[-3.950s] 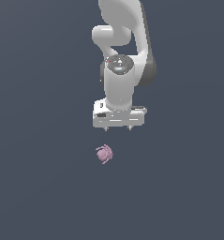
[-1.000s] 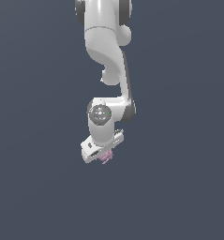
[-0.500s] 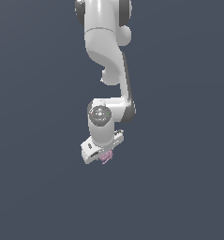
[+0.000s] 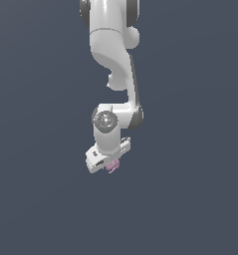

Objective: Pick up the object and move it to a goal position.

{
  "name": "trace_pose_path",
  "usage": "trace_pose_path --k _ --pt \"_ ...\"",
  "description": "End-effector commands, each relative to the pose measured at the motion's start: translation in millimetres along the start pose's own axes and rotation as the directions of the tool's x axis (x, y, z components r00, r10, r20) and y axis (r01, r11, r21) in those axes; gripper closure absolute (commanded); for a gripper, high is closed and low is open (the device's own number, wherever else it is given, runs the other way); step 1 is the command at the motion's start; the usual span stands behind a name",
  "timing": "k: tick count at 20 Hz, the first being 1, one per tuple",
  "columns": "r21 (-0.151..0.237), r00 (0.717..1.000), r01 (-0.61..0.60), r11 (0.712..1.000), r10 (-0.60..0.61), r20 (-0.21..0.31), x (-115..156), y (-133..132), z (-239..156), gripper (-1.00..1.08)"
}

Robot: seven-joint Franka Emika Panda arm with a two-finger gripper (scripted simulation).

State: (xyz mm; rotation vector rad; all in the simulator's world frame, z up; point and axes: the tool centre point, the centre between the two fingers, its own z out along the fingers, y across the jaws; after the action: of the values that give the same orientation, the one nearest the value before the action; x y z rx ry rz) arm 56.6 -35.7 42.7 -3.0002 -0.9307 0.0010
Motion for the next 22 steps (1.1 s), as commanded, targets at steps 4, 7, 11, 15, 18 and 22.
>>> trace_pose_path --k 4,7,11,15,18,22 --pt "0.000 1.000 0.000 1.000 0.000 0.000 -12 0 -7 1.08" --pt "0.000 1.000 0.000 1.000 0.000 0.000 -24 0 -14 1.08" --pt "-0.001 1.000 0.000 1.000 0.000 0.000 -45 1 -26 1.08" --pt "-0.001 1.000 0.000 1.000 0.000 0.000 -74 1 -42 1.08" --pt "-0.001 1.000 0.000 1.000 0.000 0.000 -99 1 -56 1.08" --pt "-0.001 1.000 0.000 1.000 0.000 0.000 -134 2 -77 1.08"
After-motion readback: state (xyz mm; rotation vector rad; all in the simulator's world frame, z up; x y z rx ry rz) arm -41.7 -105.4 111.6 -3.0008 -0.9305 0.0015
